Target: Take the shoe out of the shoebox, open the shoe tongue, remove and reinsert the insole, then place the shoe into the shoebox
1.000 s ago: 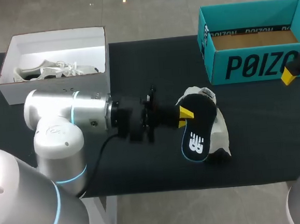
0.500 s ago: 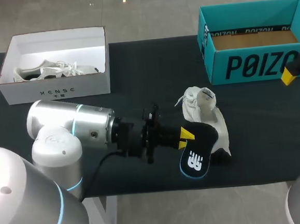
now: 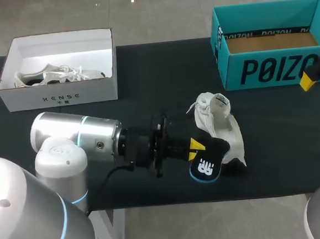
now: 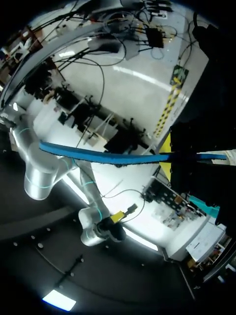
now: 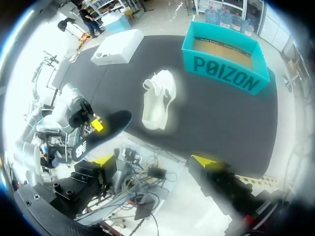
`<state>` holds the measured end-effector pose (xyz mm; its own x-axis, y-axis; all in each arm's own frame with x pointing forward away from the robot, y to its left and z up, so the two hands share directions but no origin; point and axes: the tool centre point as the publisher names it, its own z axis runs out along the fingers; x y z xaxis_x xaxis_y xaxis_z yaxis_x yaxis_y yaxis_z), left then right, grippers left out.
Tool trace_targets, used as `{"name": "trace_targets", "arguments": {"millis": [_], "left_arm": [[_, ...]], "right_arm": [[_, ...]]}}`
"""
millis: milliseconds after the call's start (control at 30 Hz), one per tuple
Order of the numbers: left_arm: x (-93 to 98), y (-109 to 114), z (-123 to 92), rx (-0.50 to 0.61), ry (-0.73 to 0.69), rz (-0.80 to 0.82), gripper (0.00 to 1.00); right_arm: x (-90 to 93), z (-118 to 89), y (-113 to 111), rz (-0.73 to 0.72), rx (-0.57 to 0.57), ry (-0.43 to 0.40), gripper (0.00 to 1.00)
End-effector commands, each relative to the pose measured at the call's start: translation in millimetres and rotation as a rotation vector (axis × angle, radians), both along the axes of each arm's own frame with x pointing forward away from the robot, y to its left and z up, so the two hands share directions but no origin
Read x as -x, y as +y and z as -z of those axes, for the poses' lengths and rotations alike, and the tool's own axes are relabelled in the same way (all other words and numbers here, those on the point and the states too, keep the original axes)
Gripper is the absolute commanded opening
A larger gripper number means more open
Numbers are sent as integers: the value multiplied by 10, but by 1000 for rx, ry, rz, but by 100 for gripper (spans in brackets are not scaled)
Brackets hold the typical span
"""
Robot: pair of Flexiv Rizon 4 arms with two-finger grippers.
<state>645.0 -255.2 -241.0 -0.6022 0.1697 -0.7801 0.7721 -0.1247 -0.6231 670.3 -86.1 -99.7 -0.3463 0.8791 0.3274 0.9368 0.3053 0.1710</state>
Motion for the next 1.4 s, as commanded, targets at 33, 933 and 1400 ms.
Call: {"name": "trace_targets", "arguments": {"millis": [33, 933, 1400], "left_arm": [[2, -20, 10, -1, -1, -2, 0], [-217, -308, 232, -48, -31, 48, 0], [-616, -534, 395, -133, -36, 99, 0]], "right_arm": [[-22, -1, 6, -1, 2, 4, 100], [-22, -1, 6, -1, 2, 4, 100], [-22, -1, 6, -1, 2, 4, 100]]}}
